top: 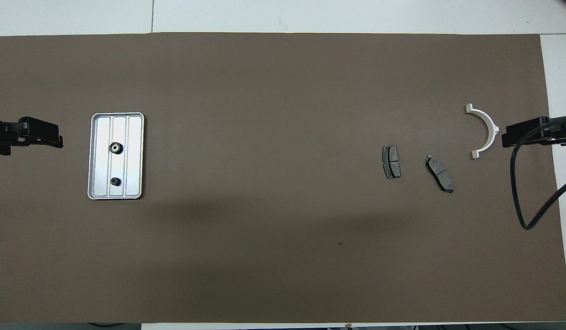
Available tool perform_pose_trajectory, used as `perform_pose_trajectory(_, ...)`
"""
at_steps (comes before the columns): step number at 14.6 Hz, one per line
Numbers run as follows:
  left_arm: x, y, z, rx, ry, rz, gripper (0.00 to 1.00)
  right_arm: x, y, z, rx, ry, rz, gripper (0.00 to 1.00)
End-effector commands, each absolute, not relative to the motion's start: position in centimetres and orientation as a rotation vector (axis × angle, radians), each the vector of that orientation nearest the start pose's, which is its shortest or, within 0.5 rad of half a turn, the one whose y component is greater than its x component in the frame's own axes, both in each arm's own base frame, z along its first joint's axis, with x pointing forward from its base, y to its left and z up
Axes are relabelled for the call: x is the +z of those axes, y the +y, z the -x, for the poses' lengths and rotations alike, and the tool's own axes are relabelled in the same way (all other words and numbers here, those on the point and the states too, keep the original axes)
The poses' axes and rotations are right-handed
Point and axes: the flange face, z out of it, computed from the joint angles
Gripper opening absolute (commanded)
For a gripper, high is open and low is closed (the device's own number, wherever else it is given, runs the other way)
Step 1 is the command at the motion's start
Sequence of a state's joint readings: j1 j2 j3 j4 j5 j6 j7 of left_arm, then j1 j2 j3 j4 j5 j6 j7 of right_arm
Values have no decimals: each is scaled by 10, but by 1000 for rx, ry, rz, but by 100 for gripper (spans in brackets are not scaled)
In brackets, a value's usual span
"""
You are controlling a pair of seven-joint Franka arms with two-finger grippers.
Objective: Place bearing gear from tray to pile
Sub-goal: 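Move the left gripper over the silver tray toward the black bearing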
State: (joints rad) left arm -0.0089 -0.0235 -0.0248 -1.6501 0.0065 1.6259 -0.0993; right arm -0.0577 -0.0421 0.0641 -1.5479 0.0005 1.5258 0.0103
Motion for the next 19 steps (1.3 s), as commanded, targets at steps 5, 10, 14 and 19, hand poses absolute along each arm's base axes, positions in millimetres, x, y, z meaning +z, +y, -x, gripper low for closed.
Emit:
perform_pose_trajectory(5,604,-21,-548,-26,-97,3144,100,654,5,-537,-46,8,3153,100)
perform_pose_trajectory(10,562,-13,-539,-161,-105,3143,100,654,3,-537,-44,15,3153,100)
perform_pose_trajectory(14,496,-13,-556,-161,-105,3142,100,654,-3,-537,-46,37,3153,100)
perform_pose_trajectory(19,413,2,-577,-150,-115,3138,100,655,-7,-537,-56,52,3153,100)
